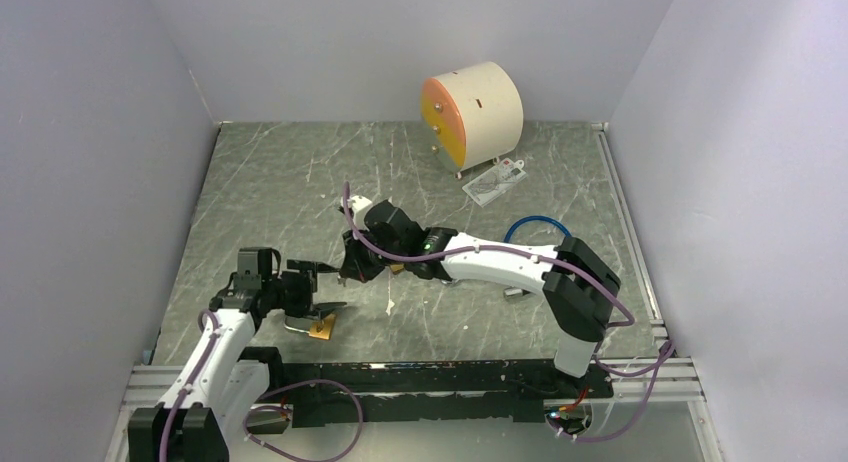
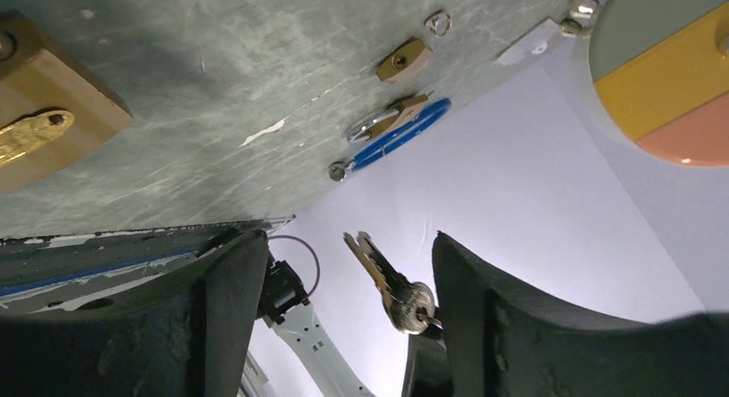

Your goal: Unlock with the key

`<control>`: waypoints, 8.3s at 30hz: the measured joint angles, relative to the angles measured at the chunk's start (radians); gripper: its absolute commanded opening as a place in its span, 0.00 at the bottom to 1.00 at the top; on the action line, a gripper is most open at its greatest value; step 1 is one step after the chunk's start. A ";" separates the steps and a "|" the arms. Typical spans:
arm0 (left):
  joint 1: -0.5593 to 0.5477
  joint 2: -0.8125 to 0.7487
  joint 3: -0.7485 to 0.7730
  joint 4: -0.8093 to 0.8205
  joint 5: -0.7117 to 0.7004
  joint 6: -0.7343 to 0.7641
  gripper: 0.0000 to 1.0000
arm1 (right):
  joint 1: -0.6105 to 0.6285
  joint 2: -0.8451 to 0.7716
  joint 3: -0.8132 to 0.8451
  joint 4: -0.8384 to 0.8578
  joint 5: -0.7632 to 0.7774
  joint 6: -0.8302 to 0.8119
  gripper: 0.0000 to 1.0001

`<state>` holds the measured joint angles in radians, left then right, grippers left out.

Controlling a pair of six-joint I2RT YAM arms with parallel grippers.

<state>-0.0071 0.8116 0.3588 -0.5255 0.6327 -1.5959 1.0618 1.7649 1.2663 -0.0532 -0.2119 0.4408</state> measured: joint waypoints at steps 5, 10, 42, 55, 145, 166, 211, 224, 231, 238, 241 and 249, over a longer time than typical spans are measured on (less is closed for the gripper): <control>0.000 -0.039 -0.040 0.077 0.037 -0.096 0.46 | 0.000 0.000 -0.015 0.000 -0.015 -0.004 0.00; 0.000 -0.044 -0.058 0.102 0.052 -0.149 0.18 | 0.000 -0.001 -0.017 -0.001 -0.016 -0.010 0.00; 0.004 -0.047 0.383 0.602 0.128 0.658 0.02 | -0.188 -0.192 0.026 0.216 -0.227 0.307 0.59; 0.004 -0.035 0.390 0.807 0.183 0.536 0.03 | -0.195 -0.192 0.045 0.364 -0.307 0.401 0.26; -0.093 0.301 0.340 1.596 0.304 0.150 0.56 | -0.345 -0.134 0.115 0.653 -0.341 0.986 0.00; -0.093 0.210 0.369 1.285 0.347 0.320 0.02 | -0.360 -0.111 0.043 0.666 -0.351 1.025 0.28; -0.095 0.303 0.979 -0.448 0.552 1.583 0.03 | -0.284 -0.098 0.351 -0.076 -0.770 0.116 0.00; -0.096 0.262 0.977 -0.348 0.549 1.450 0.78 | -0.304 -0.216 0.051 0.367 -0.670 0.409 0.00; -0.097 0.083 0.801 0.118 0.420 1.004 0.74 | -0.316 -0.309 -0.039 0.547 -0.414 0.585 0.00; -0.097 -0.011 0.621 0.533 0.171 0.563 0.66 | -0.314 -0.372 -0.046 0.642 -0.210 0.686 0.00; -0.097 0.009 0.614 0.628 0.122 0.470 0.75 | -0.312 -0.363 -0.044 0.648 -0.179 0.708 0.00; -0.097 0.071 0.614 0.771 0.097 0.351 0.33 | -0.305 -0.318 -0.032 0.639 -0.156 0.757 0.00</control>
<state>-0.1036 0.8825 0.9730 0.2451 0.7296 -1.2453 0.7570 1.4471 1.2343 0.5861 -0.3683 1.1980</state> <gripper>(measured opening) 0.470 0.010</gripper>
